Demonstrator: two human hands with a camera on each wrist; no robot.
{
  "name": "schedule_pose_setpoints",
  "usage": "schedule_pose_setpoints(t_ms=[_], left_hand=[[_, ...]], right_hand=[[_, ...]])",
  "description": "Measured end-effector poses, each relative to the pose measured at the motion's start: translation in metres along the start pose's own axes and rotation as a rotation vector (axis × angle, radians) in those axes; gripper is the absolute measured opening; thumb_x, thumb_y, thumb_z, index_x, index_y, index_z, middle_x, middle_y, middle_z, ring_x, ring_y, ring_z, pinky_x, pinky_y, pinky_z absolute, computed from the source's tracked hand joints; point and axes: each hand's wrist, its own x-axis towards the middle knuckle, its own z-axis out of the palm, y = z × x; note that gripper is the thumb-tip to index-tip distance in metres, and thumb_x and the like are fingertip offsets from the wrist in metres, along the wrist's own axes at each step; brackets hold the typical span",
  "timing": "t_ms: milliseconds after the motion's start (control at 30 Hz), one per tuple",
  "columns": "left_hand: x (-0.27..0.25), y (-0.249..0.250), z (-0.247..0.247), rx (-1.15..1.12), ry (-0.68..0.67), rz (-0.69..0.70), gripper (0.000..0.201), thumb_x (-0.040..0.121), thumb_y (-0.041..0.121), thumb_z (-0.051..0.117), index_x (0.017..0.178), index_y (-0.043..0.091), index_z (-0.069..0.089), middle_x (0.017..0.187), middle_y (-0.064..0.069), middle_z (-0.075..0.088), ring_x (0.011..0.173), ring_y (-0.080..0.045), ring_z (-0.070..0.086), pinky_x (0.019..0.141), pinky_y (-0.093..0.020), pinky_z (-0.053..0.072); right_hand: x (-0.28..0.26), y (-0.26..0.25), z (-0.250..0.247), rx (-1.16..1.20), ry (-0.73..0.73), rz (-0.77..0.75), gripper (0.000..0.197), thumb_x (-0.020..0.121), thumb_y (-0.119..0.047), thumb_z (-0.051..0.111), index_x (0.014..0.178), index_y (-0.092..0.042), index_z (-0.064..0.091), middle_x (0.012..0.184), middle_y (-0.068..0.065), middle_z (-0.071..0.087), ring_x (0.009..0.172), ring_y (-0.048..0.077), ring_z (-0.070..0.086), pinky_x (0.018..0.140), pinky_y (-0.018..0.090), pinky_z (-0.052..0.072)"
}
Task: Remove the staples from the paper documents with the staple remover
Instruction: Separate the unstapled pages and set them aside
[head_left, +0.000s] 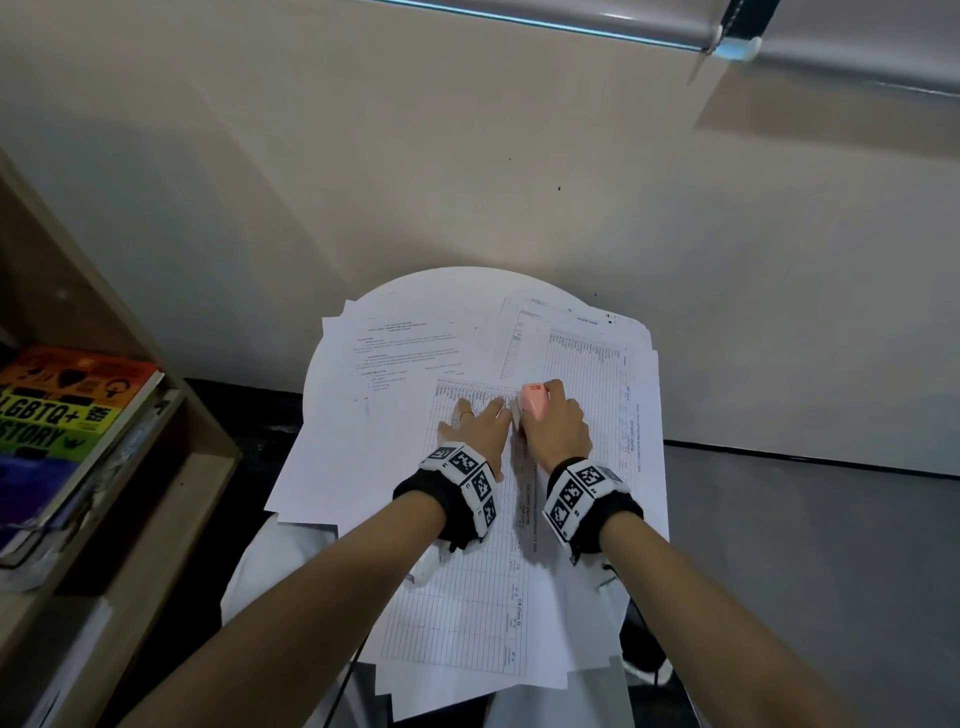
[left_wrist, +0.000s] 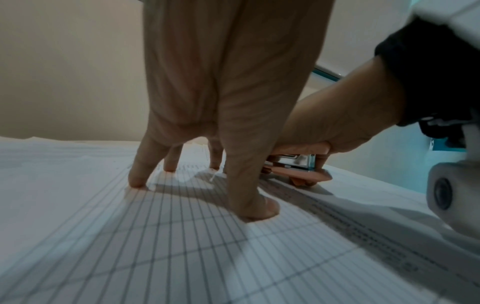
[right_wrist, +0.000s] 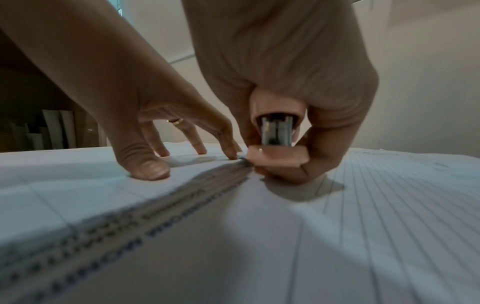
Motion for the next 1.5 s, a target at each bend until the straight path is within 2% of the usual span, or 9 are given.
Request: schedule_pose_setpoints(t_ms=[200,367,600,733,933,1067,1267,1433,1500], left_hand=[[-0.002,-0.001,0.001,0.006,0.038,0.018,0.081,0.080,0.025,0.074,0.143,0.018,0.024,0.157,0.010,0.005,0.144,-0.037,0.004,0.104,-0.057,0.033],[-0.001,-0.002,0.001,0.030,0.040,0.026,0.079,0.079,0.026,0.074,0.141,0.018,0.026,0.157,0.010,0.007,0.143,-0.037,0.007,0.102,-0.055,0.036],[-0.002,0.000,0.000,0.030,0.043,0.023,0.078,0.079,0.024,0.075,0.140,0.017,0.028,0.156,0.009,0.010,0.142,-0.036,0.009,0.100,-0.055,0.038],[-0.002,-0.001,0.000,0.027,0.045,0.026,0.080,0.078,0.026,0.075,0.141,0.019,0.026,0.156,0.009,0.011,0.142,-0.036,0.009,0.100,-0.055,0.039],[-0.002,-0.001,-0.001,0.029,0.037,0.019,0.087,0.079,0.027,0.074,0.146,0.020,0.019,0.156,0.010,0.010,0.143,-0.036,0.006,0.102,-0.054,0.038],[-0.001,-0.002,-0.002,0.037,0.020,0.014,0.083,0.080,0.027,0.073,0.144,0.020,0.022,0.157,0.011,0.005,0.144,-0.037,0.004,0.102,-0.054,0.039],[-0.002,-0.002,-0.002,0.032,0.012,0.017,0.081,0.080,0.026,0.073,0.144,0.018,0.023,0.158,0.010,0.003,0.144,-0.037,0.004,0.102,-0.056,0.038],[0.002,-0.005,-0.001,0.032,0.025,0.034,0.082,0.080,0.029,0.073,0.144,0.019,0.023,0.158,0.011,0.003,0.144,-0.036,0.005,0.103,-0.055,0.037],[0.003,-0.009,-0.002,0.016,0.045,0.066,0.077,0.080,0.033,0.072,0.142,0.019,0.029,0.158,0.011,0.008,0.143,-0.034,0.010,0.104,-0.055,0.037]], right_hand=[[0.008,-0.004,0.004,-0.018,0.015,0.003,0.045,0.097,-0.039,0.047,0.134,-0.015,0.038,0.126,0.016,0.048,0.106,0.037,0.056,0.074,0.035,0.036],[0.011,-0.002,0.008,-0.103,0.043,-0.095,0.043,0.098,-0.031,0.049,0.136,-0.019,0.035,0.125,0.013,0.045,0.099,0.036,0.058,0.071,0.035,0.037],[0.021,-0.008,0.008,-0.079,0.023,-0.032,0.045,0.099,-0.031,0.046,0.137,-0.012,0.034,0.128,0.018,0.049,0.109,0.038,0.055,0.084,0.042,0.044],[0.021,-0.007,0.011,-0.097,0.079,-0.129,0.040,0.098,-0.029,0.049,0.134,-0.020,0.037,0.121,0.012,0.048,0.097,0.034,0.058,0.070,0.036,0.039],[0.025,-0.010,0.008,-0.187,0.120,-0.288,0.042,0.095,-0.027,0.053,0.135,-0.027,0.042,0.118,0.011,0.045,0.087,0.033,0.061,0.067,0.035,0.045],[0.028,0.002,0.006,-0.085,0.096,-0.258,0.040,0.093,-0.030,0.054,0.132,-0.027,0.043,0.112,0.008,0.051,0.091,0.031,0.060,0.068,0.032,0.042],[0.023,0.004,-0.001,0.071,0.133,-0.224,0.044,0.093,-0.025,0.056,0.135,-0.024,0.043,0.118,0.010,0.052,0.099,0.030,0.058,0.070,0.031,0.040],[0.031,-0.008,-0.021,0.059,0.127,-0.213,0.044,0.092,-0.026,0.056,0.134,-0.024,0.042,0.121,0.010,0.052,0.101,0.032,0.057,0.072,0.032,0.039],[0.029,-0.006,-0.028,0.055,0.119,-0.213,0.045,0.090,-0.025,0.058,0.132,-0.026,0.042,0.119,0.009,0.052,0.099,0.031,0.057,0.071,0.032,0.039]])
